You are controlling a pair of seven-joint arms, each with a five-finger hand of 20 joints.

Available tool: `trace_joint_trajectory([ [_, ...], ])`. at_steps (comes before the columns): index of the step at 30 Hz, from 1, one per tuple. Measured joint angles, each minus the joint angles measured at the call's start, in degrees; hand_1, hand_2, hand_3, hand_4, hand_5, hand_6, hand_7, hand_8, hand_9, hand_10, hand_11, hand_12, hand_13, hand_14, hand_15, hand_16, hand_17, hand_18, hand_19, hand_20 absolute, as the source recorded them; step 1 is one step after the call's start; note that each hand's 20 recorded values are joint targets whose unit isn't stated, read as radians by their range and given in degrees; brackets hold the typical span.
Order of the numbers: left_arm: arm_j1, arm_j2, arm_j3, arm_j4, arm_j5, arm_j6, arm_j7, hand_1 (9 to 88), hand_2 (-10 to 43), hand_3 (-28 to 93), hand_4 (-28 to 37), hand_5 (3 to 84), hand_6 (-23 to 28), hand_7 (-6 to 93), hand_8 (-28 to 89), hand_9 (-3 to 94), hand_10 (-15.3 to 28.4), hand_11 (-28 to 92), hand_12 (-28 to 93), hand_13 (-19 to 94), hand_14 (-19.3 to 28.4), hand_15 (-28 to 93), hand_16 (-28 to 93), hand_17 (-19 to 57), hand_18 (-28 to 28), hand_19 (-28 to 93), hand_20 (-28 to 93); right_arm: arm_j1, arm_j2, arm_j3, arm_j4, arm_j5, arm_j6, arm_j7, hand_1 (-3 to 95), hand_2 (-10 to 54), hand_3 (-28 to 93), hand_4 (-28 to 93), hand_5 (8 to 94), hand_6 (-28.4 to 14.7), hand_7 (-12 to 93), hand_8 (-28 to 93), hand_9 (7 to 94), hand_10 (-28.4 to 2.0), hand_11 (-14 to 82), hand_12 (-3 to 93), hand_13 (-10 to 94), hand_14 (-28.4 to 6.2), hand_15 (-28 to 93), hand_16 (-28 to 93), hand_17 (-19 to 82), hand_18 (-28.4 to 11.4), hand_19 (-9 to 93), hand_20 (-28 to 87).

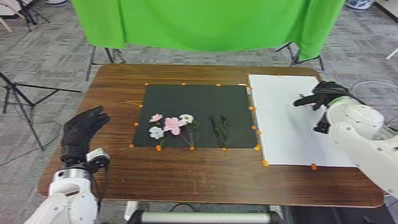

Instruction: Arrange flowers

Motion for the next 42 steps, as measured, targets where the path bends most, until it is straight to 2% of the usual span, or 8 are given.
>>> trace_joint_trajectory([
  [11, 0.0, -0.2, 0.04, -0.2, 0.09, 0.01, -0.32, 39.0, 7.3, 67, -18.4, 55.5, 2.5, 20.9, -10, 54.0, 14.3, 26, 11, 44, 16.9, 28, -4, 14.7, 12.3, 21, 21, -2.5, 0.0, 0.4, 1.8, 2.0, 0.9, 1.1, 32.7, -9.5, 64, -17, 50.8, -0.5, 10, -6, 58.4, -19.7, 7.2, 11.3, 87, -6.4, 52, 26, 55, -17.5, 92, 41],
  [13, 0.0, -0.21, 0.12, -0.2, 0.09, 0.01, -0.3, 39.1, 7.4, 67, -18.4, 55.5, 2.5, 20.9, -10, 54.1, 14.3, 26, 11, 44, 16.8, 28, -4, 14.6, 12.3, 21, 21, -3.0, 0.0, 0.3, 1.9, 2.3, 1.9, 1.0, 37.5, -9.5, 66, -18, 53.8, 0.4, 12, -8, 63.3, -18.1, 8.2, 11.5, 89, -5.4, 52, 27, 57, -16.7, 93, 40],
  [16, 0.0, -0.19, 0.25, -0.2, -0.05, 0.02, 0.03, 39.1, 7.5, 67, -18.4, 55.4, 2.5, 20.9, -10, 54.1, 14.3, 26, 11, 44, 16.8, 28, -4, 14.5, 12.4, 21, 21, -3.6, -0.1, 0.1, 1.9, 2.8, 5.0, 0.8, 44.3, -9.5, 67, -19, 60.8, 1.7, 15, -9, 73.4, -14.7, 10.3, 12.8, 91, -4.1, 52, 28, 59, -15.8, 93, 41],
  [19, 0.2, -0.14, 0.46, -0.21, -0.23, 0.11, 0.42, 39.1, 7.5, 67, -18.5, 55.4, 2.5, 20.9, -10, 54.2, 14.4, 26, 11, 44, 16.8, 28, -4, 14.5, 12.3, 21, 21, -3.7, 0.0, -0.9, 2.3, 2.8, 10.3, 0.3, 50.4, -8.2, 63, -20, 65.9, 1.7, 16, 0, 78.7, -12.7, 11.9, 14.9, 93, -3.4, 52, 28, 61, -15.5, 93, 43],
  [22, 0.5, -0.06, 0.67, -0.27, -0.28, 0.33, 0.65, 39.1, 7.7, 67, -18.5, 55.4, 2.5, 20.9, -9, 54.2, 14.4, 26, 11, 44, 16.8, 28, -4, 14.4, 12.3, 21, 21, -3.7, 0.1, -2.5, 2.7, 2.8, 15.4, -0.5, 57.7, -8.4, 60, -21, 77.0, 2.7, 16, 3, 86.5, -11.3, 10.0, 22.8, 94, -2.7, 54, 29, 63, -14.8, 93, 44],
  [28, -0.3, -0.2, 1.67, 0.65, -0.21, 0.55, 0.27, 39.0, 7.7, 67, -18.3, 55.4, 2.5, 20.9, -9, 54.2, 14.3, 26, 11, 44, 16.7, 28, -4, 14.3, 12.3, 21, 21, -4.6, 0.1, -2.9, 2.4, 3.7, 19.6, -2.4, 59.7, -9.4, 61, -21, 79.5, 2.2, 16, 3, 88.1, -10.7, 7.7, 25.5, 94, -2.3, 54, 29, 63, -14.2, 93, 44],
  [36, 0.2, -0.58, -0.46, -0.29, -0.19, 0.49, -0.29, 38.9, 7.7, 67, -18.3, 55.5, 2.5, 20.9, -9, 54.2, 14.3, 26, 11, 44, 16.8, 28, -4, 14.0, 12.5, 21, 20, -6.3, 0.3, -0.1, -3.2, 3.9, 21.8, -3.9, 59.4, -9.5, 61, -21, 79.8, 1.9, 16, 4, 88.3, -10.7, 6.8, 26.3, 94, -1.9, 55, 29, 64, -13.2, 93, 44],
  [42, 0.5, -0.52, -0.51, -0.3, -0.2, 0.5, -0.3, 38.9, 7.7, 67, -18.3, 55.5, 2.5, 20.9, -10, 54.1, 14.3, 26, 11, 44, 16.9, 28, -4, 14.0, 12.5, 20, 20, 3.3, 0.6, -9.6, -7.2, 6.6, 20.7, -9.4, 59.4, -9.5, 61, -20, 79.7, 2.0, 16, 4, 87.9, -10.7, 6.4, 26.1, 94, -1.7, 55, 29, 64, -13.0, 93, 44],
])
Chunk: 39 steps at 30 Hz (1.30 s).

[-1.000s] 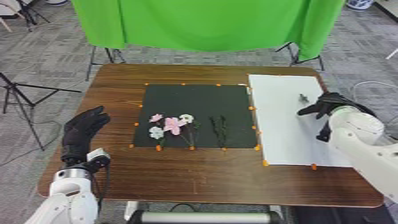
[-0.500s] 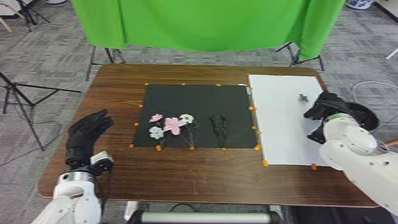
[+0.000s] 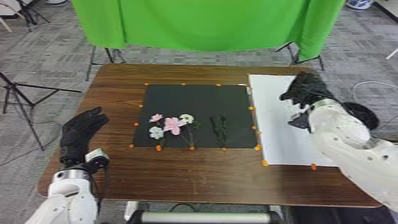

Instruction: Arrange flowers

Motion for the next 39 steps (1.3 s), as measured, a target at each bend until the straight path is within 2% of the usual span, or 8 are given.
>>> trace_joint_trajectory([
  [7, -0.7, 0.2, 0.49, 0.31, 0.06, -0.04, -0.08, 38.7, 7.6, 67, -18.2, 55.5, 2.5, 20.9, -10, 54.2, 14.3, 26, 11, 44, 16.9, 28, -4, 14.0, 12.5, 20, 20, 18.6, -3.9, -19.1, 1.9, 9.1, -6.5, -6.6, 59.4, -9.5, 61, -20, 79.7, 1.9, 16, 4, 87.7, -10.6, 6.3, 25.8, 94, -1.4, 55, 28, 65, -12.3, 93, 44],
  [13, -1.9, 0.44, 0.95, 0.66, 0.34, -0.23, -0.26, 38.7, 7.6, 67, -18.2, 55.5, 2.5, 21.0, -10, 54.1, 14.3, 26, 11, 44, 16.9, 28, -4, 14.0, 12.4, 20, 20, 27.7, -12.1, -29.0, 7.3, 6.3, -7.8, -7.9, 59.2, -9.5, 61, -20, 79.8, 2.2, 16, 4, 87.3, -10.5, 6.0, 25.3, 94, -1.3, 56, 28, 65, -12.1, 93, 44],
  [21, -2.7, 0.64, 1.15, 0.89, 0.6, -0.64, -0.56, 38.6, 7.4, 67, -18.3, 55.4, 2.5, 20.8, -10, 54.1, 14.3, 26, 11, 44, 16.9, 28, -4, 13.9, 12.4, 20, 20, 29.1, -18.2, -29.9, 7.9, 5.7, -11.5, -8.3, 58.9, -9.5, 61, -20, 79.5, 2.4, 16, 4, 86.2, -10.3, 5.4, 24.6, 94, -1.3, 56, 28, 65, -12.1, 93, 44],
  [31, -2.6, 0.72, 1.11, 0.89, 0.57, -0.65, -0.61, 38.5, 7.3, 67, -18.4, 55.4, 2.4, 21.0, -10, 54.1, 14.2, 26, 11, 44, 16.8, 28, -4, 13.5, 12.4, 20, 20, 27.6, -18.4, -30.2, 8.8, 5.7, -14.1, -8.2, 58.4, -9.5, 62, -20, 78.5, 2.7, 17, 4, 84.5, -10.1, 5.3, 24.1, 94, -1.3, 56, 28, 65, -12.2, 93, 45],
  [39, -2.9, 0.76, 1.6, 1.08, 0.54, -0.68, -0.55, 38.6, 7.3, 67, -18.4, 55.4, 2.5, 21.0, -10, 54.1, 14.2, 26, 11, 44, 16.8, 28, -3, 13.3, 12.5, 20, 20, 27.1, -18.1, -30.1, 8.8, 6.0, -14.2, -8.4, 57.9, -9.4, 62, -20, 78.1, 2.7, 17, 4, 83.6, -10.4, 5.7, 23.8, 94, -1.5, 55, 28, 64, -12.2, 93, 45],
])
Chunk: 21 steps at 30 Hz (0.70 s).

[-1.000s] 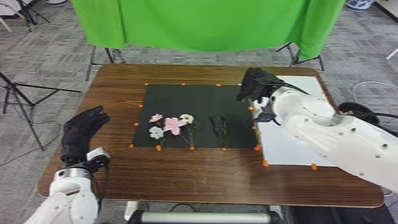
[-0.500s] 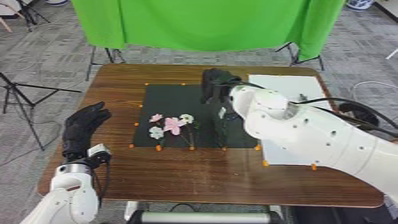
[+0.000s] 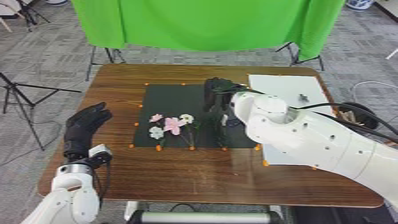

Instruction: Arrange flowers

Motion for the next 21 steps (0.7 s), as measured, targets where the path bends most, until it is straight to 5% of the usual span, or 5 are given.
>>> trace_joint_trajectory([
  [21, -0.1, -0.04, 0.02, 0.1, 0.0, -0.11, -0.03, 38.4, 7.1, 67, -18.5, 55.3, 2.4, 21.1, -10, 54.1, 14.3, 26, 11, 44, 16.8, 28, -3, 12.9, 12.6, 20, 20, -1.2, 1.7, 1.6, -0.4, 0.9, -2.0, 0.0, 52.2, -9.5, 62, -17, 73.4, 1.8, 18, 4, 75.7, -11.9, 12.0, 14.9, 93, -2.2, 53, 30, 62, -13.4, 93, 45],
])
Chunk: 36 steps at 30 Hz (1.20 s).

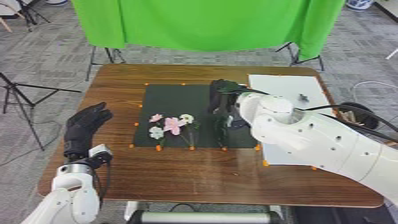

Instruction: Arrange flowers

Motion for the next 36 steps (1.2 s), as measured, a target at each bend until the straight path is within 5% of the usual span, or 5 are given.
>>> trace_joint_trajectory([
  [23, 0.2, 0.02, -0.35, -0.07, 0.0, 0.0, -0.13, 38.4, 7.0, 67, -18.4, 55.2, 2.4, 21.0, -10, 54.1, 14.2, 26, 11, 44, 16.8, 28, -3, 12.7, 12.7, 20, 20, 0.3, 0.9, -0.4, 0.1, -1.3, -2.8, 0.5, 47.9, -9.5, 65, -16, 69.0, 1.9, 18, 4, 69.7, -12.3, 10.4, 14.6, 91, -2.3, 54, 29, 61, -13.9, 93, 46],
  [29, 0.2, 0.02, -0.36, -0.06, -0.02, 0.0, -0.19, 38.4, 7.0, 67, -18.6, 55.2, 2.4, 20.9, -10, 54.1, 14.2, 26, 11, 44, 16.8, 28, -3, 12.6, 12.7, 20, 19, 0.4, 1.2, -0.1, -0.1, -1.3, -4.4, 1.2, 41.1, -9.5, 72, -16, 65.5, 1.9, 17, -9, 67.5, -12.1, 9.5, 14.7, 90, -2.6, 54, 29, 60, -14.6, 93, 46],
  [36, 0.3, 0.02, -0.36, -0.07, -0.04, -0.04, -0.18, 38.4, 7.0, 67, -18.5, 55.2, 2.4, 20.9, -10, 54.1, 14.2, 26, 11, 44, 16.8, 28, -3, 12.5, 12.7, 19, 19, 0.3, 1.2, 1.4, 0.0, -1.6, -8.3, 1.3, 39.9, -9.5, 72, -16, 64.2, 1.8, 17, -10, 65.9, -12.4, 9.2, 14.7, 90, -2.7, 54, 29, 59, -14.8, 93, 46],
])
